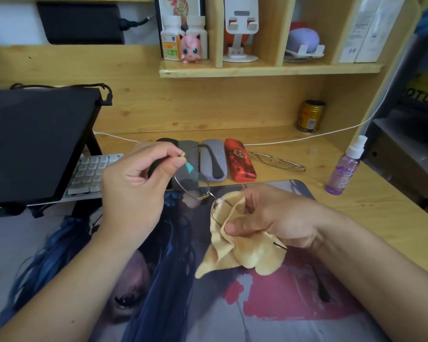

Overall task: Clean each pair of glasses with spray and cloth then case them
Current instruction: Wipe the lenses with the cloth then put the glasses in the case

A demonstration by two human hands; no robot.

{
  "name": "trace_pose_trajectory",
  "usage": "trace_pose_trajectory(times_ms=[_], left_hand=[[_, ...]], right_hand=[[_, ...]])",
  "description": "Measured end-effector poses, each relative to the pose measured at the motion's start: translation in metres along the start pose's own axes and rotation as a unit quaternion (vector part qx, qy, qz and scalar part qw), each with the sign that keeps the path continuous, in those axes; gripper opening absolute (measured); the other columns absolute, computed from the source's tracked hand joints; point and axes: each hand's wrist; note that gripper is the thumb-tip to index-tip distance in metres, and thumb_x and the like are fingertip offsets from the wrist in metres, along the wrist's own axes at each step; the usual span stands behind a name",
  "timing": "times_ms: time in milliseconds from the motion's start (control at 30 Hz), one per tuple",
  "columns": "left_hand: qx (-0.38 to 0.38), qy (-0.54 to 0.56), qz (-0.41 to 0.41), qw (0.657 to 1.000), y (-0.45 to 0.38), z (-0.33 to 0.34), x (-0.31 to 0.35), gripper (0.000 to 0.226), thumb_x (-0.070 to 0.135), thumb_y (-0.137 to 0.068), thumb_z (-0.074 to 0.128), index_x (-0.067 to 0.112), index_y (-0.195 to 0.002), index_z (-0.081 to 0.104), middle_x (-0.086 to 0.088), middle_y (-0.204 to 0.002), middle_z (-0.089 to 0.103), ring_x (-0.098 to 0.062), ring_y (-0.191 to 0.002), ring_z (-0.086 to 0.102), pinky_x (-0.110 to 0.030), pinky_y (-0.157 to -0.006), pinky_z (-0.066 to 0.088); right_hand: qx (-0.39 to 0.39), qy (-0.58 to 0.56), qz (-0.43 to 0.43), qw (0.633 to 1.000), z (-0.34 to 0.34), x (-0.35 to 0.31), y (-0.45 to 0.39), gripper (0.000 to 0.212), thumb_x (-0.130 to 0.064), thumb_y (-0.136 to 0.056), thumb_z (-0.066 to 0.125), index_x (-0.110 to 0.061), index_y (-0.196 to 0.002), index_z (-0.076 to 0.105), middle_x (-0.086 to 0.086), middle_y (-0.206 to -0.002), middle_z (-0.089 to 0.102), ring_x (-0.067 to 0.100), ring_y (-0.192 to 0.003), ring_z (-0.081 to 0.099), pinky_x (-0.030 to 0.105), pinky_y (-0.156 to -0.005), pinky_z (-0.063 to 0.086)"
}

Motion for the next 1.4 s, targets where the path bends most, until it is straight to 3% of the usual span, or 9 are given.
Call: trace_pose_trajectory(times_ms=[200, 400, 633, 800, 1033, 1133, 1233, 1300, 1400], left_hand=[[0.000, 0.009, -0.022, 1.000, 0.000, 0.001, -0.002, 0.029, 0.007, -0.090, 0.073, 0.035, -0.096, 0.072, 0.019, -0.091, 0.074, -0.009, -0.088, 0.068, -0.024, -0.085, 0.052], [0.009, 0.012, -0.033, 0.999, -0.002, -0.002, -0.001, 0.026, 0.007, -0.090, 0.072, 0.032, -0.095, 0.071, 0.021, -0.090, 0.073, -0.003, -0.088, 0.067, -0.020, -0.085, 0.051], [-0.009, 0.047, -0.062, 0.997, 0.004, 0.006, -0.002, 0.023, 0.011, -0.090, 0.072, 0.034, -0.093, 0.074, 0.021, -0.088, 0.073, -0.004, -0.084, 0.063, -0.022, -0.084, 0.052], [-0.020, 0.080, -0.067, 0.994, 0.004, 0.008, -0.001, 0.040, 0.010, -0.090, 0.072, 0.049, -0.090, 0.077, 0.022, -0.090, 0.074, -0.001, -0.089, 0.066, -0.018, -0.087, 0.051], [-0.005, 0.101, -0.076, 0.992, 0.001, 0.005, -0.002, 0.021, 0.005, -0.089, 0.071, 0.024, -0.096, 0.074, 0.022, -0.088, 0.075, 0.001, -0.089, 0.067, -0.016, -0.086, 0.051], [-0.004, 0.107, -0.069, 0.992, 0.000, 0.004, -0.001, 0.031, 0.004, -0.089, 0.071, 0.034, -0.094, 0.077, 0.020, -0.087, 0.075, -0.001, -0.087, 0.067, -0.016, -0.085, 0.051], [0.001, 0.091, -0.057, 0.994, 0.000, 0.004, -0.001, 0.026, 0.003, -0.090, 0.070, 0.029, -0.094, 0.074, 0.022, -0.087, 0.073, 0.000, -0.086, 0.065, -0.017, -0.086, 0.051], [0.016, 0.081, -0.059, 0.995, 0.001, 0.005, -0.002, 0.023, 0.002, -0.090, 0.070, 0.024, -0.096, 0.071, 0.024, -0.087, 0.073, 0.003, -0.088, 0.066, -0.016, -0.086, 0.051], [0.035, 0.064, -0.067, 0.995, 0.002, 0.004, -0.004, 0.023, 0.004, -0.090, 0.071, 0.025, -0.096, 0.072, 0.025, -0.089, 0.074, 0.003, -0.090, 0.067, -0.017, -0.087, 0.051]], right_hand=[[0.068, 0.117, -0.013, 0.991, 0.005, -0.010, 0.004, 0.040, -0.026, -0.096, 0.064, -0.024, -0.056, 0.067, -0.006, -0.056, 0.063, 0.005, -0.051, 0.059, 0.019, -0.052, 0.045], [-0.013, -0.022, -0.014, 1.000, 0.004, -0.004, 0.002, 0.014, 0.005, -0.098, 0.053, -0.005, -0.093, 0.062, 0.008, -0.083, 0.065, 0.014, -0.070, 0.064, 0.023, -0.062, 0.051], [0.082, 0.063, -0.032, 0.994, 0.012, 0.000, -0.002, 0.020, -0.003, -0.095, 0.059, -0.008, -0.076, 0.054, 0.002, -0.064, 0.043, 0.011, -0.055, 0.040, 0.025, -0.052, 0.033], [0.105, 0.077, -0.047, 0.990, 0.011, 0.005, -0.008, 0.012, -0.008, -0.090, 0.061, -0.007, -0.078, 0.061, 0.000, -0.063, 0.050, 0.009, -0.054, 0.045, 0.021, -0.050, 0.036], [0.129, 0.105, -0.092, 0.982, 0.013, 0.005, -0.007, 0.028, -0.018, -0.086, 0.055, 0.010, -0.082, 0.053, 0.010, -0.073, 0.046, 0.021, -0.066, 0.040, 0.033, -0.057, 0.031], [0.130, 0.106, -0.105, 0.980, 0.012, 0.003, -0.006, 0.027, -0.014, -0.092, 0.054, 0.004, -0.071, 0.055, 0.009, -0.068, 0.039, 0.018, -0.058, 0.034, 0.030, -0.051, 0.028], [0.140, 0.095, -0.104, 0.980, 0.007, 0.006, -0.008, 0.033, -0.012, -0.095, 0.051, 0.014, -0.075, 0.048, 0.009, -0.068, 0.038, 0.022, -0.059, 0.032, 0.031, -0.051, 0.025], [0.137, 0.066, -0.094, 0.984, 0.005, 0.009, -0.010, 0.028, -0.007, -0.101, 0.049, 0.016, -0.084, 0.054, 0.009, -0.071, 0.048, 0.020, -0.064, 0.043, 0.025, -0.055, 0.035], [0.063, -0.017, -0.064, 0.996, 0.000, 0.011, -0.010, 0.025, -0.002, -0.102, 0.050, 0.017, -0.118, 0.055, 0.015, -0.093, 0.060, 0.018, -0.078, 0.058, 0.020, -0.064, 0.048]])
Point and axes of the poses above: each hand's wrist, its own y-axis away from the middle knuckle, its own z-axis out of the palm, x = y × z
